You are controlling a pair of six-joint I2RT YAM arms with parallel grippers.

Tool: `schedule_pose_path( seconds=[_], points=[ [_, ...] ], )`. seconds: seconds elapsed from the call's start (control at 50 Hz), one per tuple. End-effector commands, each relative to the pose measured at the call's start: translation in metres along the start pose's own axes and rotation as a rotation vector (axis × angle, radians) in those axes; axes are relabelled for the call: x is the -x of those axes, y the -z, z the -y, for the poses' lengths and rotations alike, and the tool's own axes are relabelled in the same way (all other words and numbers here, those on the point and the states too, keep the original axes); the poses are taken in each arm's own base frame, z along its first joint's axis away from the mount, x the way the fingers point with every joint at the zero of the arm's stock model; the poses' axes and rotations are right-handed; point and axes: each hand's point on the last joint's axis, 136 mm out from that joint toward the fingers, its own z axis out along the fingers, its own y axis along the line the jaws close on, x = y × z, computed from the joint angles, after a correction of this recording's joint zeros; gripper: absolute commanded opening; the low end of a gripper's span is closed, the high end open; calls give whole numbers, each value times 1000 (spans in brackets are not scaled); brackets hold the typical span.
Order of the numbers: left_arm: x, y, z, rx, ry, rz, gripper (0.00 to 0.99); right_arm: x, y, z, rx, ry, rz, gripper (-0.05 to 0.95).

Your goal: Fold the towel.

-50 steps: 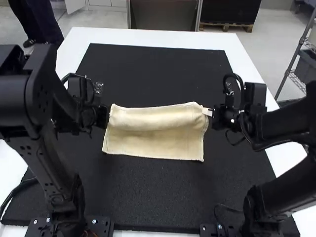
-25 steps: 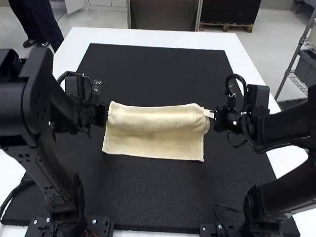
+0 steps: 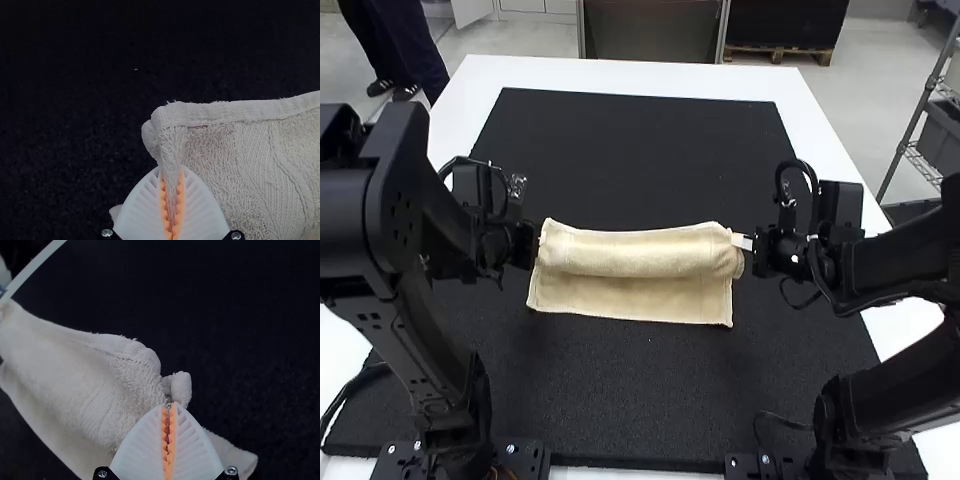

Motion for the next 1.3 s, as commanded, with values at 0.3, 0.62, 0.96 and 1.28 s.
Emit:
schedule_pose_path(
  seconds=[0.3,0.62,0.96,1.28],
  points=[
    [-4,5,-1,21,-33,18,18,-5,5,2,-8,32,-2,-20],
    [-18,6,-1,39,-61,-10,20,-17,4,4,-17,37,-30,-20],
    [-29,8,0,48,-78,-24,20,-37,3,18,-47,20,-78,-20],
    [-34,6,-2,58,-90,-32,18,-42,4,26,-65,14,-81,-20]
  ],
)
